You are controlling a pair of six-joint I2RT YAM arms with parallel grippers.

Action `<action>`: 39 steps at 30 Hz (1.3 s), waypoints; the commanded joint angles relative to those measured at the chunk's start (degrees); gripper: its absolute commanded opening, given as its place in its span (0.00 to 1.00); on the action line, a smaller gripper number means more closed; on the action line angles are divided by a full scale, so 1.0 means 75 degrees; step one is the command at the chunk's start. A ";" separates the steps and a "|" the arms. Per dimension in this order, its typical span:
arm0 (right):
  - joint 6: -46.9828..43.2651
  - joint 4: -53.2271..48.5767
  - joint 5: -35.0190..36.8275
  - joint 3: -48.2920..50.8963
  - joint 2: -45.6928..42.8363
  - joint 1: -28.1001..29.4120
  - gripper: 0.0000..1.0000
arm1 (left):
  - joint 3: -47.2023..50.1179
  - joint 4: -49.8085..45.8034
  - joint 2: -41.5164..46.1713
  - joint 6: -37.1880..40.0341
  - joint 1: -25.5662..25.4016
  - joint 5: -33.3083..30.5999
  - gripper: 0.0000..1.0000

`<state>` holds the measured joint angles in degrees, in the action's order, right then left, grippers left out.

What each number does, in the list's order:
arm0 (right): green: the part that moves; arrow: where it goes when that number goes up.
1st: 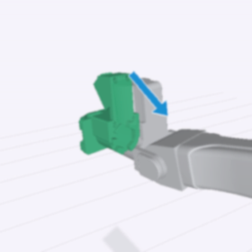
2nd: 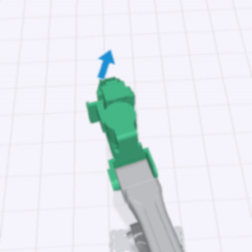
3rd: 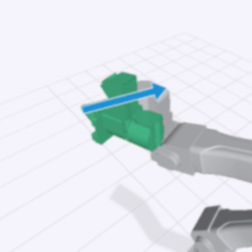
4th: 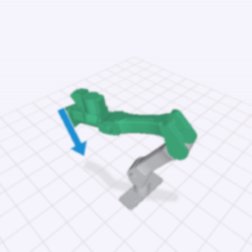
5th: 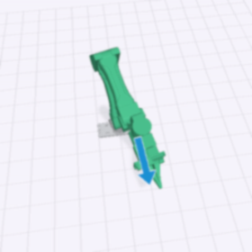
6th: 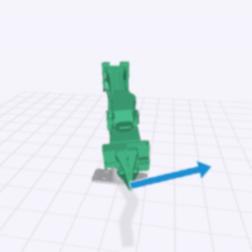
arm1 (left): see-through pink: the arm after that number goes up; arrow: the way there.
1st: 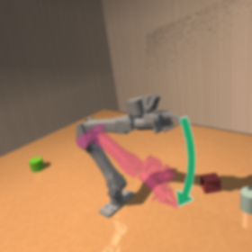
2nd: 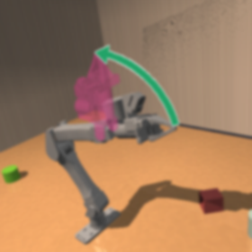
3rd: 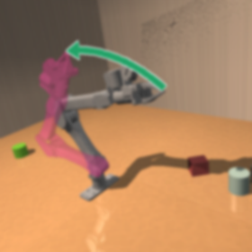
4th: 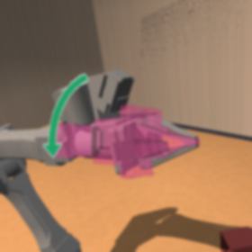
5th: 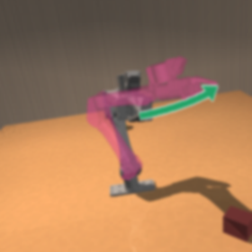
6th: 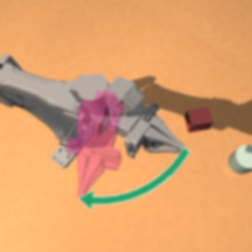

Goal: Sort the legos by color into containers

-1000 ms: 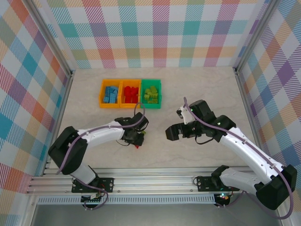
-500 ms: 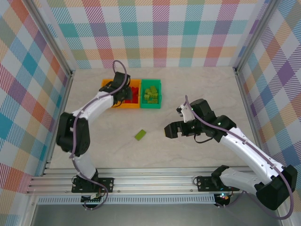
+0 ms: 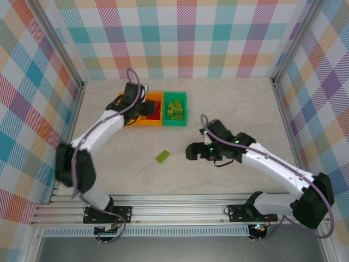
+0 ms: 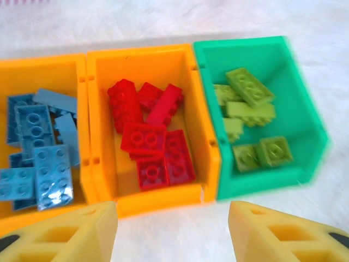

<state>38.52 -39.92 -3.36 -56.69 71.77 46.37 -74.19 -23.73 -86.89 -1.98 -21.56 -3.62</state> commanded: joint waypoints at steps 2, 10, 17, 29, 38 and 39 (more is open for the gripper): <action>0.2228 0.0188 0.0909 -0.0752 0.1391 0.1101 0.88 | 0.1257 -0.1043 0.2900 0.1684 -0.0331 0.0787 0.59; 0.3501 -0.0516 0.1800 -0.3029 0.4446 0.1952 0.87 | 0.3099 -0.3221 0.6269 0.4660 -0.0418 0.1407 0.66; 0.3858 -0.2102 0.2979 -0.5648 0.6658 0.1848 0.84 | 0.4204 -0.3821 0.7771 0.5224 -0.0430 0.1929 0.87; 0.4283 -0.2823 0.2684 -0.6796 0.8219 0.1809 0.42 | 0.4270 -0.3514 0.7836 0.5525 -0.0441 0.1953 0.94; 0.3831 -0.1193 0.2834 -0.4755 0.6239 0.1450 0.24 | 0.4257 -0.3091 0.7707 0.5202 -0.0450 0.2057 0.95; 0.3625 -0.1013 0.2959 -0.4596 0.5946 0.1342 0.25 | 0.4256 -0.3022 0.7707 0.5109 -0.0449 0.2068 0.95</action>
<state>68.77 -51.35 16.64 -93.41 122.56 58.48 -42.24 -49.32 -28.95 38.04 -24.64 10.31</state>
